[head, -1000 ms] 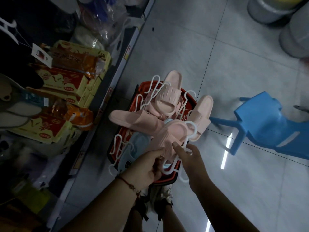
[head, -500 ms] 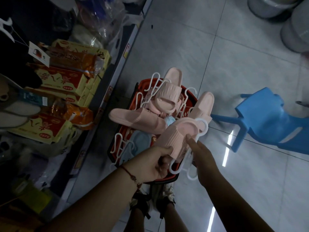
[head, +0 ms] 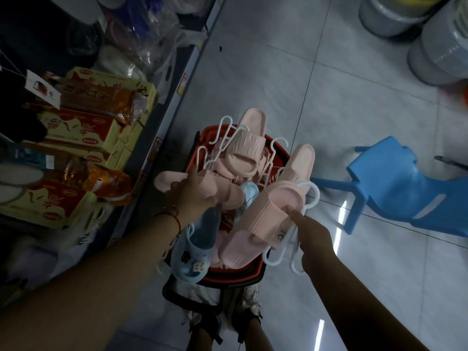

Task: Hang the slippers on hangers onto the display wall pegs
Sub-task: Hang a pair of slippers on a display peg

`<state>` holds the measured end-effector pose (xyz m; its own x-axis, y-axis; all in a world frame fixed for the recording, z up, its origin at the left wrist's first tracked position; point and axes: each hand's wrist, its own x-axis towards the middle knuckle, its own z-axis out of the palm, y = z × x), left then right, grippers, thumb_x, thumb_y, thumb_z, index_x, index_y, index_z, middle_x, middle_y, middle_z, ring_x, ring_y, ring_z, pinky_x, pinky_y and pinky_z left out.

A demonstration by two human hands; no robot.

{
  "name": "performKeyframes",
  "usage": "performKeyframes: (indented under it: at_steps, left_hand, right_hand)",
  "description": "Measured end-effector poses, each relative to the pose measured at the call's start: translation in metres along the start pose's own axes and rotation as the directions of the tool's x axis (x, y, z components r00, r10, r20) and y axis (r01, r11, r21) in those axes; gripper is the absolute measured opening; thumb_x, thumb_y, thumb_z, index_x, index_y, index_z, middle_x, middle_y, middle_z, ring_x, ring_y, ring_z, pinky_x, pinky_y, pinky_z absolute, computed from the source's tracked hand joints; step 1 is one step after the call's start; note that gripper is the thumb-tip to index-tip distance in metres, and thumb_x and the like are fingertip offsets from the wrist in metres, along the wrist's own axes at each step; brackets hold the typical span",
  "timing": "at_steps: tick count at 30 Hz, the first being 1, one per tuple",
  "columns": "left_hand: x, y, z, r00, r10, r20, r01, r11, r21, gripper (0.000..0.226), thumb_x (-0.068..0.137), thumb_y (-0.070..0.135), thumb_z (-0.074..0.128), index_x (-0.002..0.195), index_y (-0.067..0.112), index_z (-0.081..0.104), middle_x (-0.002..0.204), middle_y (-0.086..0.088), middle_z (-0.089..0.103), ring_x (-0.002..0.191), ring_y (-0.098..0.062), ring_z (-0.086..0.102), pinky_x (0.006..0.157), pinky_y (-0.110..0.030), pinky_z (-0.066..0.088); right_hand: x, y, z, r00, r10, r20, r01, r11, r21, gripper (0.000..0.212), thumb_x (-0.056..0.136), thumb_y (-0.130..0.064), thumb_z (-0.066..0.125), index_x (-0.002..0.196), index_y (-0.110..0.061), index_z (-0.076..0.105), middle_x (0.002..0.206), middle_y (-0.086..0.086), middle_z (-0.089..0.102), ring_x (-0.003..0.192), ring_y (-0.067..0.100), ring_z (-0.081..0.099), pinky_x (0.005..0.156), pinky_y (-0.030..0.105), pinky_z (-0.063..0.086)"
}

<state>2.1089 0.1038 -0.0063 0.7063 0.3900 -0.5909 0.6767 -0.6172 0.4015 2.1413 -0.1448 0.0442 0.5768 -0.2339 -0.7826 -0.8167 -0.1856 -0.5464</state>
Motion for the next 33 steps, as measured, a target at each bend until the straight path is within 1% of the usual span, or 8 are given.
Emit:
performKeyframes:
  at_steps: [4, 10, 14, 16, 23, 26, 28, 33]
  left_hand:
    - [0.018, -0.014, 0.002, 0.978, 0.189, 0.088, -0.189, 0.982, -0.002, 0.069, 0.090, 0.023, 0.072, 0.152, 0.029, 0.042, 0.144, -0.012, 0.054, 0.130, -0.035, 0.052, 0.110, -0.046, 0.041]
    - [0.001, -0.011, -0.020, 0.872, 0.488, -0.036, -0.477, 0.864, 0.160, 0.053, 0.095, 0.013, 0.060, 0.141, 0.038, 0.052, 0.143, 0.001, 0.056, 0.129, -0.017, 0.053, 0.108, -0.020, 0.033]
    - [-0.057, 0.019, -0.064, 0.866, 0.414, -0.279, -0.481, 0.843, -0.241, 0.042, 0.092, -0.005, 0.063, 0.124, 0.021, 0.072, 0.134, 0.002, 0.051, 0.123, -0.006, 0.048, 0.102, -0.021, 0.043]
    - [-0.099, 0.046, -0.098, 0.808, 0.431, -0.401, -0.547, 0.802, -0.240, 0.037, 0.090, -0.010, 0.062, 0.112, 0.015, 0.078, 0.120, 0.002, 0.057, 0.112, -0.007, 0.054, 0.092, -0.020, 0.048]
    - [-0.232, 0.138, -0.240, 0.705, 0.610, -0.360, -0.666, 0.744, -0.043, 0.061, 0.085, 0.043, 0.051, 0.144, 0.031, 0.053, 0.131, -0.001, 0.048, 0.126, -0.021, 0.046, 0.104, -0.029, 0.037]
    - [-0.284, 0.169, -0.303, 0.622, 0.635, -0.458, -0.643, 0.748, 0.163, 0.078, 0.083, 0.063, 0.056, 0.154, 0.046, 0.029, 0.141, 0.003, 0.040, 0.137, -0.021, 0.036, 0.107, -0.027, 0.028]
    - [-0.313, 0.185, -0.340, 0.532, 0.614, -0.583, -0.634, 0.745, 0.207, 0.077, 0.079, 0.061, 0.063, 0.150, 0.045, 0.037, 0.137, 0.004, 0.044, 0.131, -0.020, 0.039, 0.108, -0.036, 0.036]
    - [-0.366, 0.217, -0.403, 0.467, 0.451, -0.761, -0.703, 0.711, -0.011, 0.023, 0.076, 0.044, 0.070, 0.097, 0.035, 0.066, 0.096, 0.021, 0.054, 0.093, -0.004, 0.051, 0.075, -0.029, 0.047]
  right_hand:
    - [0.004, 0.004, 0.000, 0.999, 0.048, 0.008, -0.048, 0.999, 0.011, 0.025, 0.086, -0.037, 0.075, 0.089, -0.014, 0.066, 0.102, 0.008, 0.069, 0.094, 0.024, 0.063, 0.079, 0.037, 0.047]
    - [-0.013, -0.018, -0.009, 0.998, 0.059, 0.035, -0.061, 0.996, 0.072, 0.040, 0.081, -0.045, 0.078, 0.106, -0.017, 0.066, 0.119, 0.011, 0.067, 0.113, 0.031, 0.061, 0.104, 0.051, 0.048]
    - [-0.059, -0.056, -0.015, 0.998, 0.000, 0.059, -0.006, 0.994, 0.111, 0.043, 0.076, -0.051, 0.080, 0.102, -0.018, 0.073, 0.107, 0.008, 0.073, 0.104, 0.028, 0.066, 0.099, 0.048, 0.052]
    - [-0.093, -0.085, -0.020, 0.995, -0.057, 0.083, 0.044, 0.987, 0.152, 0.036, 0.079, -0.046, 0.079, 0.099, -0.016, 0.073, 0.096, 0.005, 0.075, 0.093, 0.022, 0.068, 0.088, 0.039, 0.055]
    - [-0.245, -0.214, -0.045, 0.950, -0.281, 0.137, 0.244, 0.940, 0.238, 0.048, 0.069, -0.050, 0.083, 0.095, -0.010, 0.076, 0.102, 0.019, 0.075, 0.093, 0.029, 0.071, 0.097, 0.052, 0.054]
    - [-0.315, -0.266, -0.058, 0.890, -0.412, 0.197, 0.362, 0.899, 0.246, 0.035, 0.081, -0.042, 0.079, 0.096, -0.010, 0.075, 0.099, 0.013, 0.077, 0.095, 0.027, 0.071, 0.096, 0.044, 0.055]
    - [-0.356, -0.293, -0.065, 0.822, -0.508, 0.257, 0.463, 0.859, 0.217, 0.029, 0.085, -0.041, 0.076, 0.094, -0.013, 0.075, 0.098, 0.009, 0.077, 0.092, 0.023, 0.071, 0.090, 0.037, 0.056]
    - [-0.429, -0.339, -0.080, 0.595, -0.720, 0.358, 0.639, 0.694, 0.333, 0.024, 0.096, -0.034, 0.064, 0.116, -0.020, 0.067, 0.106, 0.007, 0.076, 0.095, 0.021, 0.074, 0.087, 0.039, 0.057]
